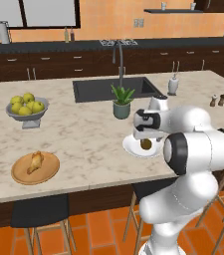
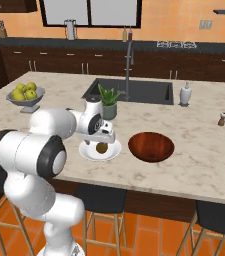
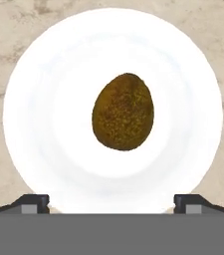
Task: Pick the chicken drumstick and avocado from their plates and place them in the bowl. Then put the bowl in the fridge.
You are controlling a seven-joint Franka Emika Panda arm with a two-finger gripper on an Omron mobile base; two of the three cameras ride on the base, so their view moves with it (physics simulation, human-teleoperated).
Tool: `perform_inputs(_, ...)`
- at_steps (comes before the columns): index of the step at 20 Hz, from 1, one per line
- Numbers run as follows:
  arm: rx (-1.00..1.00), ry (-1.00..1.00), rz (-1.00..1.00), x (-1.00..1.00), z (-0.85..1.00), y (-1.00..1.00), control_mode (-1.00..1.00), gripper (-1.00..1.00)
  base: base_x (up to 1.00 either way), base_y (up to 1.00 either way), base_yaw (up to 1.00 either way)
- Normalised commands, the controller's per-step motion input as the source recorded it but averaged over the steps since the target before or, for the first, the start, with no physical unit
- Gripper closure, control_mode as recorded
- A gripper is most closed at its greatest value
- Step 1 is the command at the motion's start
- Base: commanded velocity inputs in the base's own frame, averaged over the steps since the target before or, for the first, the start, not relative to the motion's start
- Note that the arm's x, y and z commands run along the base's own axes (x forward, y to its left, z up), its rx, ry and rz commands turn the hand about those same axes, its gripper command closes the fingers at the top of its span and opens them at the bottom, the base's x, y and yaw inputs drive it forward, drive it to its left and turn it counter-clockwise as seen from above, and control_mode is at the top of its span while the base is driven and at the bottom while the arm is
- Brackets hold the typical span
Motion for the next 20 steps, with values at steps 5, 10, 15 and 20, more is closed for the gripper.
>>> perform_inputs(5, 0.00, 0.01, 0.00, 0.58, -0.25, -0.06, -1.00, -1.00, 0.00, 0.00, 0.00)
perform_inputs(10, 0.00, 0.03, 0.01, 0.10, -0.39, 0.00, -1.00, -1.00, 0.00, 0.00, 0.00)
perform_inputs(15, 0.00, 0.08, 0.01, -0.02, -0.45, 0.00, -1.00, 1.00, 0.00, 0.00, 0.00)
perform_inputs(20, 0.01, 0.04, 0.02, -0.05, -0.28, -0.01, -1.00, 1.00, 0.00, 0.00, 0.00)
